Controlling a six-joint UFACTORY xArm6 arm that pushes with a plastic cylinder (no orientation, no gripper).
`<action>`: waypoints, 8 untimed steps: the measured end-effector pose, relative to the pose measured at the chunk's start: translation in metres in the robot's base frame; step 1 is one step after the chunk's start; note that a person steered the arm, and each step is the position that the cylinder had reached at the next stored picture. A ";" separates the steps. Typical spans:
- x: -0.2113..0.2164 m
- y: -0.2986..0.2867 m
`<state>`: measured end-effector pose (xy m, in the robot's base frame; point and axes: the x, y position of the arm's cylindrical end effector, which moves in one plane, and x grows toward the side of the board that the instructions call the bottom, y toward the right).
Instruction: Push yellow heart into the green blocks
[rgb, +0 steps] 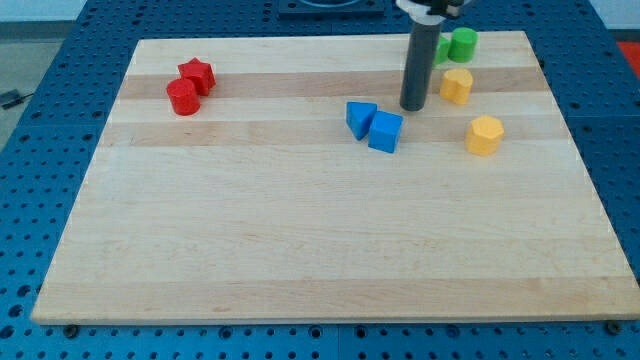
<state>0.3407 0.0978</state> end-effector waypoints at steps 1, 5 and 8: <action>-0.012 -0.001; 0.001 0.096; -0.032 0.113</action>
<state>0.3083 0.2103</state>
